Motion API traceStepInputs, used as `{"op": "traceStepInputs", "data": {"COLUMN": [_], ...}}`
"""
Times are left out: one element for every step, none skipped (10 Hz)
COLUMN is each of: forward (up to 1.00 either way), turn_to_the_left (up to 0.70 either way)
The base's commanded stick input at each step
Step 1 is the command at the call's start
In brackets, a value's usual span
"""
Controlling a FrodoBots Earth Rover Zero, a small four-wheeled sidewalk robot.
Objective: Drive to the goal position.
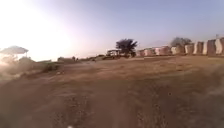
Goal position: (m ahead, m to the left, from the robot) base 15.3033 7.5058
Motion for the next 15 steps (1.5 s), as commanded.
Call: {"op": "traceStepInputs", "data": {"forward": [0.70,0.70,0.70,0.70,0.70,0.70,0.70,0.70,0.70,0.70,0.70,0.70,0.70,0.70,0.70], "turn_to_the_left": [0.00,0.00,0.00,0.00,0.00,0.00,0.00,0.00,0.00,0.00,0.00,0.00,0.01,0.35,0.35]}}
